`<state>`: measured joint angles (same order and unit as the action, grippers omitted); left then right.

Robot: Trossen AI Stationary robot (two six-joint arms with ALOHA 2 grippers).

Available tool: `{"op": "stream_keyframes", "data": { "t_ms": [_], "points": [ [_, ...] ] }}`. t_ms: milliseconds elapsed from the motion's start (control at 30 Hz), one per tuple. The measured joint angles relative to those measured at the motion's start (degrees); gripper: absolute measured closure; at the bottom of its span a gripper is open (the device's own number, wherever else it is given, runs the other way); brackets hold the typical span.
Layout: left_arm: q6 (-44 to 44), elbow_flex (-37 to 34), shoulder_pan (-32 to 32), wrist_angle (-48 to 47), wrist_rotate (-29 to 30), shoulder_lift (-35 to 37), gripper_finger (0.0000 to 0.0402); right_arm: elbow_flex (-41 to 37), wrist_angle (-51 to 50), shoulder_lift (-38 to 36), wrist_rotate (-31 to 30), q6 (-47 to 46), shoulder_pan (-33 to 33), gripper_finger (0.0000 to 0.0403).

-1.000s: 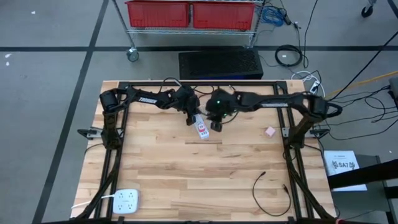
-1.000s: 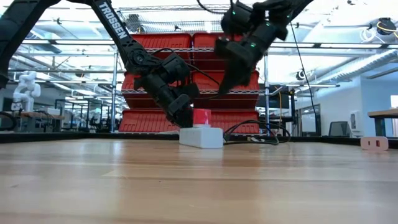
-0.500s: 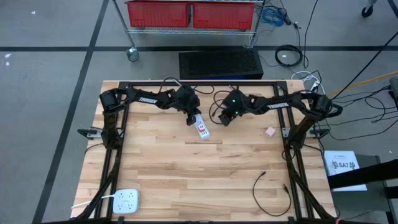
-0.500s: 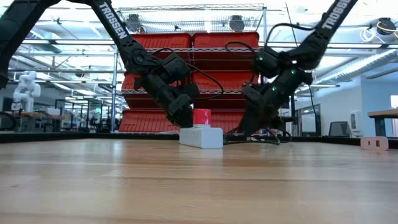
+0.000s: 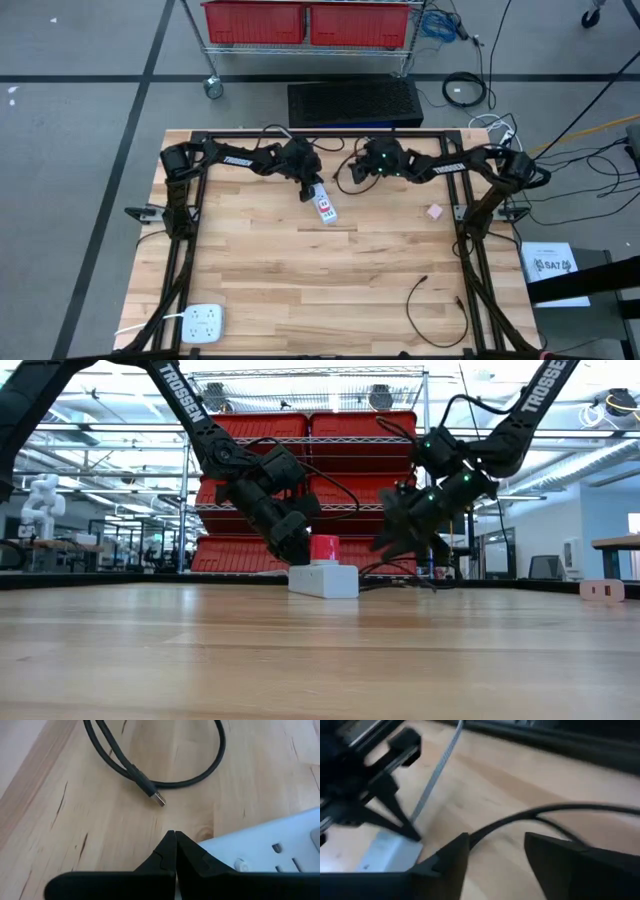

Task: Insert USB
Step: Insert the top black charger cable into the pink charger adapter

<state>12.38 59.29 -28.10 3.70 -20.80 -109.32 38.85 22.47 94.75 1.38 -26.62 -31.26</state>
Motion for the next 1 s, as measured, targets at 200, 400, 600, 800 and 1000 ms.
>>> {"op": "stream_keyframes", "data": {
  "t_ms": [200, 400, 600, 800, 1000],
  "points": [
    [0.0, 0.0, 0.0, 0.1, 0.0, 0.0, 0.0400, 0.0, -0.5, 0.9, 3.4, -7.0, 0.2, 0.0306],
    [-0.1, 0.0, 0.0, 0.7, -0.1, 0.0, 0.0400, 0.0, 0.4, 1.2, -0.8, -12.5, 1.5, 0.0237],
    [-0.2, 0.0, 0.0, 0.8, -0.1, 0.0, 0.0400, 0.2, 5.2, 5.5, -2.8, -19.3, 1.5, 0.0158],
    [-0.2, 0.0, 0.0, 0.7, -0.1, 0.0, 0.0400, 4.5, 6.5, 12.0, -3.8, -20.7, 1.5, 0.0148],
    [-0.2, -0.8, 0.0, -0.1, -0.1, 0.0, 0.0400, 6.3, 3.6, 12.5, -0.8, -10.6, 0.1, 0.0171]
  ]
}}
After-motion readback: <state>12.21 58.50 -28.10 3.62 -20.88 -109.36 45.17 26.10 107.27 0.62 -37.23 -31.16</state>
